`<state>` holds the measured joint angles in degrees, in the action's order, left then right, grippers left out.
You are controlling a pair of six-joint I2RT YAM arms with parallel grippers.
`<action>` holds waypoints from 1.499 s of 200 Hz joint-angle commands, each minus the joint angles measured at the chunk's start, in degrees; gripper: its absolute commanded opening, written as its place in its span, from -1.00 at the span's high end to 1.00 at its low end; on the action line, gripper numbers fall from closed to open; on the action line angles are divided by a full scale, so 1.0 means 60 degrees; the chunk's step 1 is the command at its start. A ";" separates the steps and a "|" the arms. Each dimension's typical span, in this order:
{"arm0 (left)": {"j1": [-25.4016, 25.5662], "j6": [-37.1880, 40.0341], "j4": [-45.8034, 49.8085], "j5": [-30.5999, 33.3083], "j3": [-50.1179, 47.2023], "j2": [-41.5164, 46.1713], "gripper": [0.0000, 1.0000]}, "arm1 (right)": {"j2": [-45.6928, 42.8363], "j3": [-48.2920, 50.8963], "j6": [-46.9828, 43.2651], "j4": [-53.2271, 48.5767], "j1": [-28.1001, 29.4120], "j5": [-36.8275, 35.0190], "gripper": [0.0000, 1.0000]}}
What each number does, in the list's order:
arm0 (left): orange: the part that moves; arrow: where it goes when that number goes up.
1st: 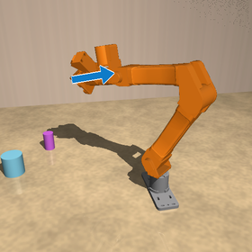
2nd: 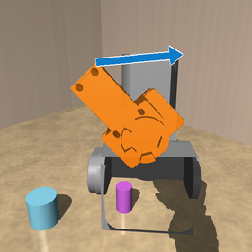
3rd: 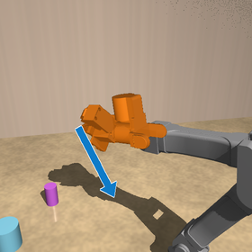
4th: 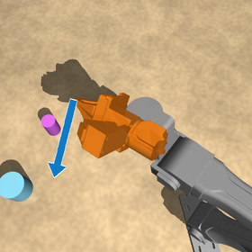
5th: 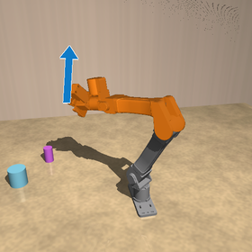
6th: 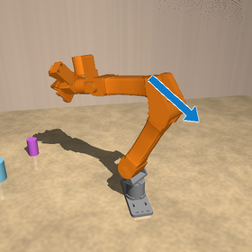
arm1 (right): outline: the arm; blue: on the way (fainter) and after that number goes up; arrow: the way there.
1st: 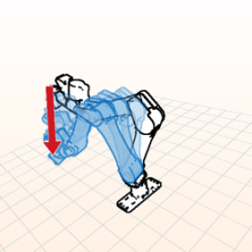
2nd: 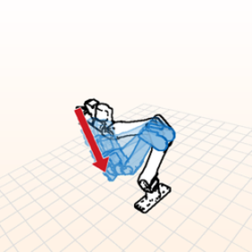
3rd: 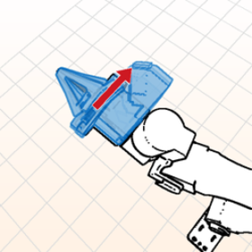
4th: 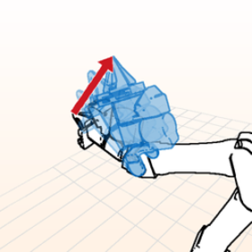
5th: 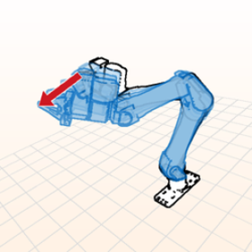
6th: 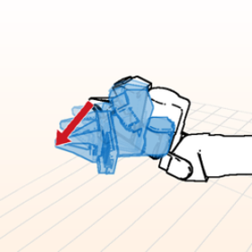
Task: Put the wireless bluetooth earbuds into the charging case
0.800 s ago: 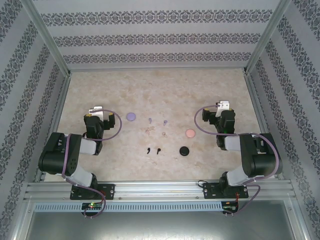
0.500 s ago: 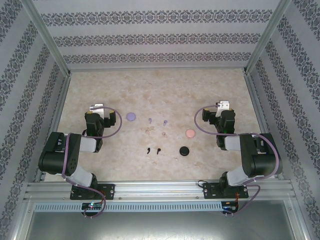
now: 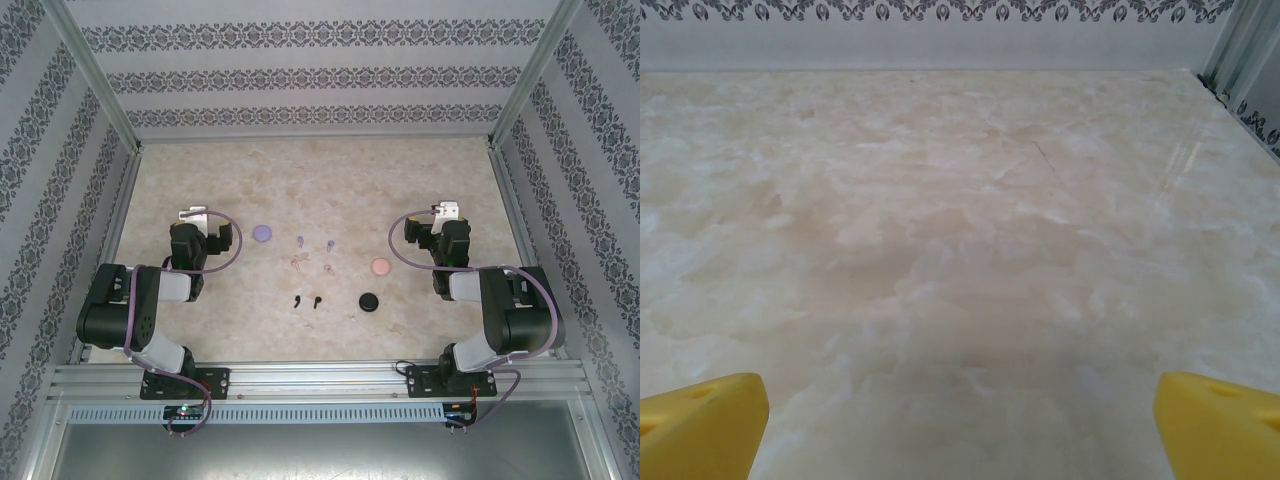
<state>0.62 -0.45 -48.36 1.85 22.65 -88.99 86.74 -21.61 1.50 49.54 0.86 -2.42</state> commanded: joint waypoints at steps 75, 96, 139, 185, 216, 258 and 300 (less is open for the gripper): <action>-0.0096 -0.0530 0.5618 -0.0426 0.2879 0.1603 -0.98 | -0.4276 -0.1831 0.3181 -0.5888 0.0321 -0.1080 -0.96; -0.0049 -0.1755 0.7299 -0.0723 0.3817 0.2134 -0.97 | -0.5507 -0.1659 0.4300 -0.6356 0.0128 0.0638 -0.97; 0.0211 -0.4529 1.0102 -0.1534 0.4951 0.2909 -0.99 | -0.6710 -0.1728 0.6251 -0.8222 0.0751 0.3061 -0.89; 0.0964 -0.5603 1.1005 -0.1908 0.4716 0.4245 -0.99 | -0.6078 -0.2911 0.6785 -1.3167 0.3336 0.0993 -0.69; 0.1513 -0.5805 1.1426 -0.1774 0.4547 0.4627 -0.99 | -0.4936 -0.3048 0.8359 -1.4670 0.4900 0.0287 -0.69; 0.2326 -0.5857 1.1211 -0.1513 0.4308 0.4672 -0.99 | -0.4383 -0.2359 1.1165 -1.4502 0.6243 -0.0046 -0.68; 0.2850 -0.5753 1.1024 -0.1455 0.4405 0.4303 -0.99 | -0.3901 -0.2059 1.2295 -1.3768 0.6757 -0.0147 -0.67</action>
<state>15.97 -34.39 17.63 -8.08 49.10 -62.02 61.34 -34.57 68.18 -34.92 40.40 -1.10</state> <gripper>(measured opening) 0.996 0.836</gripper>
